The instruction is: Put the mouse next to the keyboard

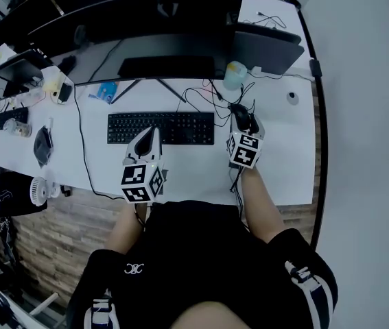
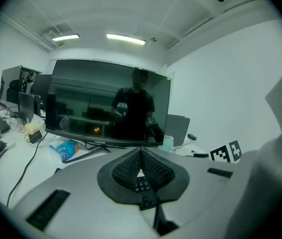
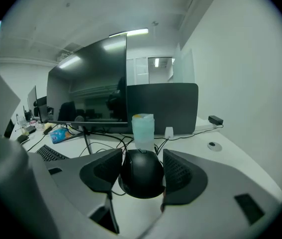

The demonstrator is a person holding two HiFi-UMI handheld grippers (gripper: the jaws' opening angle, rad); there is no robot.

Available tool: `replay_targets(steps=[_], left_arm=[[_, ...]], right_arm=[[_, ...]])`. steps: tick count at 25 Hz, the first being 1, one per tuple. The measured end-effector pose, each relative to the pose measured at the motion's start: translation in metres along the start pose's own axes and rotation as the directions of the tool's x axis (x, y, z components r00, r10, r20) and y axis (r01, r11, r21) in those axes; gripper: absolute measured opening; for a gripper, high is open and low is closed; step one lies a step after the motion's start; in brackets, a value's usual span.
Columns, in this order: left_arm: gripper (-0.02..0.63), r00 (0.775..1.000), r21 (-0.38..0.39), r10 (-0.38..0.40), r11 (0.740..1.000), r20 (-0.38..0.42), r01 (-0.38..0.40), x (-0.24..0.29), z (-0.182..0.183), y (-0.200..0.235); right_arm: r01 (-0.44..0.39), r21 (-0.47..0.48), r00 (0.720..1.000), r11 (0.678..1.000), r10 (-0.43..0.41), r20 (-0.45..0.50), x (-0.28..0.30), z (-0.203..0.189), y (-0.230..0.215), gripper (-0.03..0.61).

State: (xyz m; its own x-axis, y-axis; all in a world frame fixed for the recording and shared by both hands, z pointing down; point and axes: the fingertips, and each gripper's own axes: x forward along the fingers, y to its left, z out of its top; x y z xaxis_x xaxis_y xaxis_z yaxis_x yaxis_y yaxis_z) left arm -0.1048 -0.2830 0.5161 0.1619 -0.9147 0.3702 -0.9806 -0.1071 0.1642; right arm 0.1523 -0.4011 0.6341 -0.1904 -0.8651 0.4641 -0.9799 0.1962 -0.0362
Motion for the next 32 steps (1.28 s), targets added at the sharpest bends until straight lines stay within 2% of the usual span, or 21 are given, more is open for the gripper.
replay_targets(steps=[8,18,23,26,30,32], left_arm=[[0.012,1.000,0.000,0.007,1.000,-0.019,-0.007,0.000,-0.008,0.000],[0.012,1.000,0.013,0.007,1.000,-0.030,-0.006,-0.005,-0.013,-0.001],[0.012,0.999,0.028,-0.016,0.999,-0.030,0.016,-0.007,-0.013,-0.007],[0.012,0.999,0.039,-0.031,0.999,-0.025,0.032,-0.007,-0.011,-0.012],[0.012,0.999,0.044,-0.048,0.998,-0.024,0.049,-0.003,-0.010,-0.016],[0.012,0.998,0.041,-0.056,0.998,-0.022,0.057,-0.001,-0.010,-0.017]], right_arm=[[-0.025,-0.031,0.993,0.999,0.021,-0.118,0.012,-0.049,0.009,0.273],[-0.039,-0.035,0.979,0.999,0.032,-0.203,0.013,-0.093,0.013,0.270],[-0.083,-0.040,0.952,0.996,0.067,-0.297,0.011,-0.108,0.020,0.268],[-0.081,-0.041,0.934,0.996,0.062,-0.351,0.013,-0.120,0.023,0.265],[-0.105,-0.189,0.914,0.976,0.020,-0.405,0.014,-0.120,0.028,0.267],[-0.127,-0.230,0.896,0.965,0.012,-0.444,0.017,-0.121,0.028,0.268]])
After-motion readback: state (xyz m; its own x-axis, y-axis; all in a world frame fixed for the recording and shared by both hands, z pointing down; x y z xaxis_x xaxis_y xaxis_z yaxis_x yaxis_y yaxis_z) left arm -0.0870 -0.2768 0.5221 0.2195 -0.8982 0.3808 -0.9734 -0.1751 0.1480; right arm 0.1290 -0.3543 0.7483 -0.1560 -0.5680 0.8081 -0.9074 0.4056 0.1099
